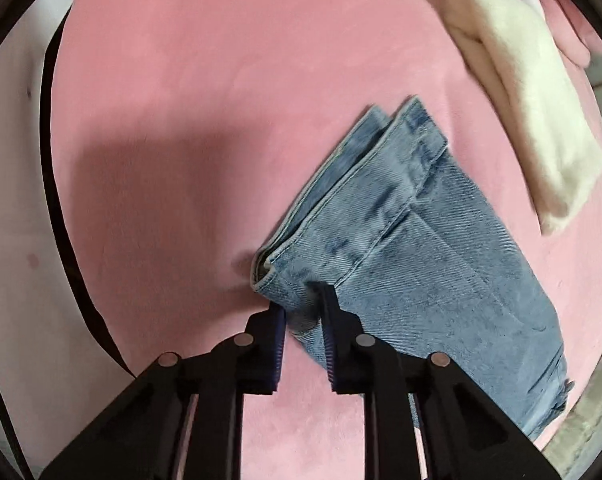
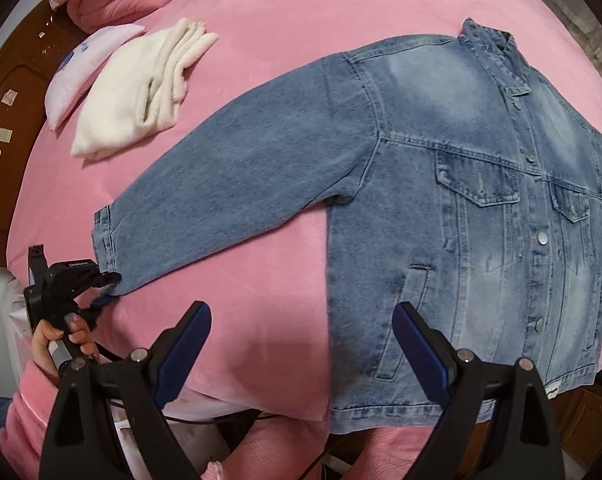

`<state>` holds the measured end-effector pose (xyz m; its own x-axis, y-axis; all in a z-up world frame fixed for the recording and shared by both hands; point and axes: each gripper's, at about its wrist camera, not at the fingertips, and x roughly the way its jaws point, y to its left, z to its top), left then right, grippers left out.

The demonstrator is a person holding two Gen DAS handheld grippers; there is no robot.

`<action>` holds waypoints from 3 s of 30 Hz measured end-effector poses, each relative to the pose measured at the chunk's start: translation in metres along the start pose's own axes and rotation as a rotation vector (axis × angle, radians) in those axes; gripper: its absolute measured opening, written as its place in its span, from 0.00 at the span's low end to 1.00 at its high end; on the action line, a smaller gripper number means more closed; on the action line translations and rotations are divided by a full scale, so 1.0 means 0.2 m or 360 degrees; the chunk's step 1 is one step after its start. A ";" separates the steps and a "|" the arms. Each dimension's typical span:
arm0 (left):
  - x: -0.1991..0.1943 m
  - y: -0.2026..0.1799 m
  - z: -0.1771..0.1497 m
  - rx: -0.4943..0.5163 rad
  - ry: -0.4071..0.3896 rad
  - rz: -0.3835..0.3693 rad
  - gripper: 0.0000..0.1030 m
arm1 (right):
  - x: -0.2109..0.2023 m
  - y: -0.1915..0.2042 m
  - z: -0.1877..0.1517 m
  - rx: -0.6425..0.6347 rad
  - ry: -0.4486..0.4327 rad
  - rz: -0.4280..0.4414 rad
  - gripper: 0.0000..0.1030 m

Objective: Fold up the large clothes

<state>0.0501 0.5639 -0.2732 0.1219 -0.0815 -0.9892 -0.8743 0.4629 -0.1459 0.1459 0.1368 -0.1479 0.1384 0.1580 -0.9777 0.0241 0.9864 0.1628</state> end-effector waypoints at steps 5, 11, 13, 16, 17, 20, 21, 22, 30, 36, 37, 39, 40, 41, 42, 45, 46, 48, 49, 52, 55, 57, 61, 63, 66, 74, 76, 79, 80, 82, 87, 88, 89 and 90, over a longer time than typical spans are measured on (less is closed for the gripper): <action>-0.21 -0.17 -0.07 0.0117 -0.0162 -0.0012 0.11 | -0.06 -0.10 0.02 0.0023 -0.0048 0.0047 0.90; -0.64 -0.59 -0.28 0.0465 -0.0497 -0.0002 0.09 | -0.13 -0.35 0.08 0.0097 -0.0115 0.0144 0.90; -0.79 -0.74 -0.39 0.0549 -0.0598 -0.0084 0.09 | -0.16 -0.47 0.12 0.0110 -0.0143 0.0190 0.90; -1.03 -0.97 -0.70 0.0668 -0.0730 -0.0247 0.09 | -0.21 -0.67 0.17 0.0122 -0.0176 0.0230 0.90; -1.07 -1.05 -0.82 0.0718 -0.0746 -0.0309 0.09 | -0.24 -0.73 0.18 0.0134 -0.0192 0.0241 0.90; -1.08 -1.29 -1.10 0.0858 -0.0718 -0.0433 0.08 | -0.30 -0.98 0.22 0.0191 -0.0276 0.0282 0.90; -1.06 -1.38 -1.21 0.0907 -0.0690 -0.0470 0.08 | -0.32 -1.08 0.24 0.0212 -0.0308 0.0283 0.90; -1.02 -1.45 -1.30 0.0948 -0.0658 -0.0506 0.08 | -0.32 -1.14 0.25 0.0224 -0.0332 0.0280 0.90; -0.26 -1.89 -1.89 0.1155 -0.0324 -0.0559 0.08 | -0.10 -1.67 0.31 0.0407 -0.0488 0.0331 0.90; 0.14 -1.87 -2.03 0.1342 -0.0085 -0.0233 0.53 | 0.17 -1.82 0.28 0.0522 -0.0410 0.0326 0.90; 0.15 -1.82 -2.02 0.1366 -0.0088 -0.0209 0.71 | 0.21 -1.84 0.27 0.0548 -0.0385 0.0363 0.90; 0.12 -1.75 -2.04 0.1398 -0.0163 -0.0189 0.78 | 0.25 -1.84 0.26 0.0552 -0.0347 0.0425 0.89; 0.09 -1.72 -2.04 0.1418 -0.0182 -0.0171 0.79 | 0.26 -1.82 0.26 0.0541 -0.0336 0.0439 0.88; 0.08 -1.68 -2.02 0.1436 -0.0185 -0.0147 0.80 | 0.27 -1.80 0.26 0.0517 -0.0324 0.0452 0.86; 0.05 -1.65 -2.01 0.1456 -0.0186 -0.0100 0.81 | 0.27 -1.77 0.25 0.0501 -0.0314 0.0470 0.84; 0.01 -1.50 -1.91 0.1421 -0.0208 0.0075 0.82 | 0.29 -1.67 0.26 0.0509 -0.0258 0.0679 0.81; 0.00 -1.42 -1.87 0.1392 -0.0212 0.0115 0.82 | 0.29 -1.63 0.26 0.0497 -0.0242 0.0729 0.80; 0.03 -1.30 -1.78 0.1336 -0.0220 0.0209 0.82 | 0.33 -1.51 0.29 0.0441 -0.0200 0.0787 0.78; 0.05 -1.26 -1.73 0.1315 -0.0237 0.0254 0.82 | 0.35 -1.47 0.30 0.0425 -0.0179 0.0776 0.76; 0.11 -1.16 -1.60 0.1266 -0.0289 0.0298 0.82 | 0.42 -1.36 0.32 0.0390 -0.0129 0.0660 0.63; 0.12 -1.14 -1.51 0.1284 -0.0295 0.0176 0.82 | 0.45 -1.30 0.32 0.0401 -0.0193 0.0491 0.60; 0.12 -1.17 -1.49 0.1354 -0.0344 0.0121 0.82 | 0.47 -1.29 0.33 0.0421 -0.0228 0.0446 0.60; 0.19 -1.24 -1.44 0.1424 -0.0357 0.0099 0.82 | 0.46 -1.27 0.35 0.0438 -0.0344 0.0369 0.47; 0.22 -1.25 -1.41 0.1401 -0.0327 0.0063 0.82 | 0.46 -1.27 0.38 0.0449 -0.0382 0.0347 0.31; 0.27 -1.23 -1.37 0.1372 -0.0306 0.0040 0.82 | 0.49 -1.32 0.42 0.0493 -0.0374 0.0467 0.14; 0.29 -1.25 -1.29 0.1341 -0.0332 0.0026 0.60 | 0.08 -1.19 0.55 0.0286 -0.0889 0.0577 0.08; 0.28 -1.27 -1.27 0.1349 -0.0335 0.0020 0.56 | -0.08 -1.18 0.60 0.0217 -0.1036 0.0569 0.08; 0.28 -1.29 -1.27 0.1375 -0.0301 -0.0039 0.30 | -0.28 -1.19 0.67 0.0135 -0.1196 0.0522 0.08; 0.28 -1.31 -1.26 0.1368 -0.0274 -0.0071 0.20 | -0.34 -1.22 0.68 0.0128 -0.1229 0.0498 0.08; 0.28 -1.32 -1.24 0.1329 -0.0235 -0.0103 0.13 | -0.41 -1.31 0.66 0.0144 -0.1271 0.0455 0.08; 0.31 -1.30 -1.16 0.1188 -0.0181 -0.0175 0.13 | -0.40 -1.56 0.54 0.0277 -0.1223 0.0217 0.08; 0.32 -1.30 -1.14 0.1173 -0.0166 -0.0189 0.12 | -0.36 -1.62 0.51 0.0315 -0.1184 0.0166 0.08; 0.33 -1.30 -1.13 0.1170 -0.0152 -0.0194 0.12 | -0.32 -1.68 0.48 0.0358 -0.1139 0.0111 0.09; 0.35 -1.30 -1.12 0.1180 -0.0146 -0.0187 0.12 | -0.25 -1.73 0.45 0.0397 -0.1081 0.0072 0.09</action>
<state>0.1815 0.2402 -0.3004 0.2616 -0.1081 -0.9591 -0.3118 0.9310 -0.1899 0.2199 -0.2168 -0.1430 0.7270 0.0550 -0.6844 0.2176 0.9269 0.3057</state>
